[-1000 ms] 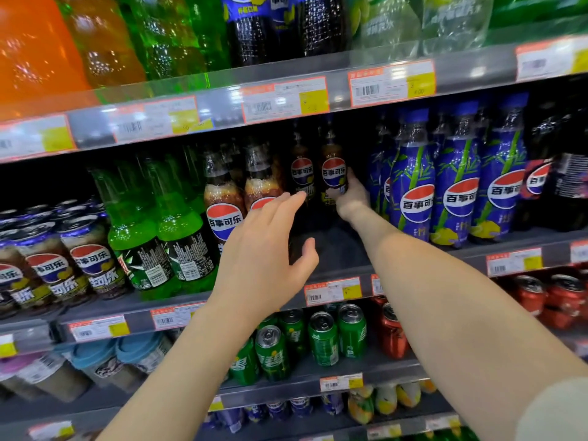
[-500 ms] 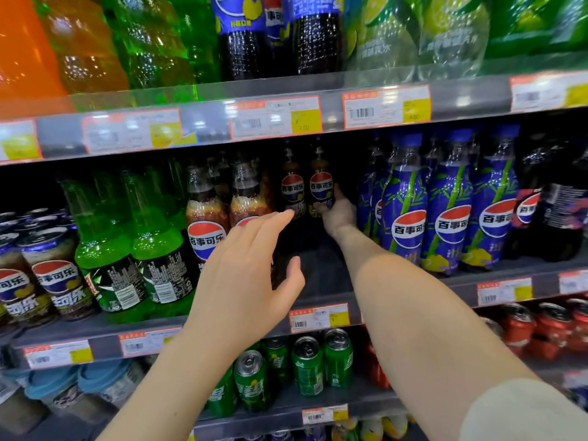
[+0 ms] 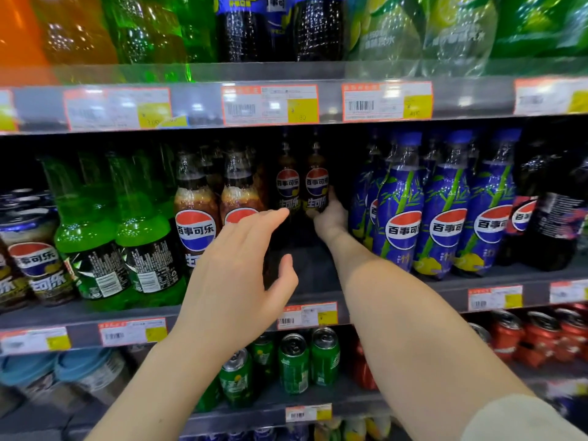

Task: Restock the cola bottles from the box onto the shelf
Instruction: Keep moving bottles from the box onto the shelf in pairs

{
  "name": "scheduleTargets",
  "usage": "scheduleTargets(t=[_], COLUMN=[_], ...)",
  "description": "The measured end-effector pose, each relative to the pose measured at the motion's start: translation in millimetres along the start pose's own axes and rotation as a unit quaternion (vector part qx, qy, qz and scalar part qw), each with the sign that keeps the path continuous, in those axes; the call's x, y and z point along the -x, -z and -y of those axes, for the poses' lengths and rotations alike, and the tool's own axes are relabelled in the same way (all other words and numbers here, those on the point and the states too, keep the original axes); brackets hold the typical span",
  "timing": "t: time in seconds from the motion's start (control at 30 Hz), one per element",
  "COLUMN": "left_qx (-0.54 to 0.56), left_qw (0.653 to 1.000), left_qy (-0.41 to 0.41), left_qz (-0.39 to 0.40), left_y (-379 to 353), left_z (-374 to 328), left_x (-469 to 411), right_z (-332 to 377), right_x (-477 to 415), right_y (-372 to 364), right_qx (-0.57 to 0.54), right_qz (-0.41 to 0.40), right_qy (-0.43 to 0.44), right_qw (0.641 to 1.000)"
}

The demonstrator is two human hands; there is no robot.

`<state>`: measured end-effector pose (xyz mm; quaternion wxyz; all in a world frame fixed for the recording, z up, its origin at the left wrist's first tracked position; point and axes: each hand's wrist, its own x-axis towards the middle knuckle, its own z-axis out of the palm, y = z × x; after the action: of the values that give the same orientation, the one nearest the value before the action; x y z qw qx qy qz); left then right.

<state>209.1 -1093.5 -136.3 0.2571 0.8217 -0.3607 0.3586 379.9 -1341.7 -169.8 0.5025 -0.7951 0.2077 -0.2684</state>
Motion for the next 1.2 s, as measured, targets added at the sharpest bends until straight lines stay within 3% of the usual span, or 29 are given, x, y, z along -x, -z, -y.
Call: scheduleTargets(t=[0.17, 0.3, 0.53, 0.67, 0.93, 1.07, 1.2], left_qx=[-0.021, -0.027, -0.071, -0.095, -0.094, -0.082, -0.087], left_qw=[0.998, 0.995, 0.981, 0.967, 0.960, 0.954, 0.934], left_qy=[0.013, 0.040, 0.086, 0.104, 0.113, 0.108, 0.117], left_qz=[0.051, 0.085, 0.157, 0.213, 0.238, 0.267, 0.327], left_y=[-7, -5, 5, 12, 41, 71, 114], left_z=[-5, -13, -26, -27, -15, 7, 36], left_x=[-5, -20, -29, -18, 38, 89, 151], right_z=[23, 35, 44, 49, 48, 49, 59], right_x=[24, 68, 129, 154, 240, 303, 376], right_y=[1, 19, 66, 81, 83, 69, 48], right_qx=[0.070, 0.052, 0.130, 0.210, 0.242, 0.316, 0.373], right_qz=[-0.044, -0.064, 0.086, 0.170, 0.191, 0.194, 0.232], right_qy=[-0.012, 0.061, 0.105, 0.141, 0.181, 0.187, 0.147], right_qw=[0.997, 0.995, 0.982, 0.952, 0.934, 0.910, 0.886])
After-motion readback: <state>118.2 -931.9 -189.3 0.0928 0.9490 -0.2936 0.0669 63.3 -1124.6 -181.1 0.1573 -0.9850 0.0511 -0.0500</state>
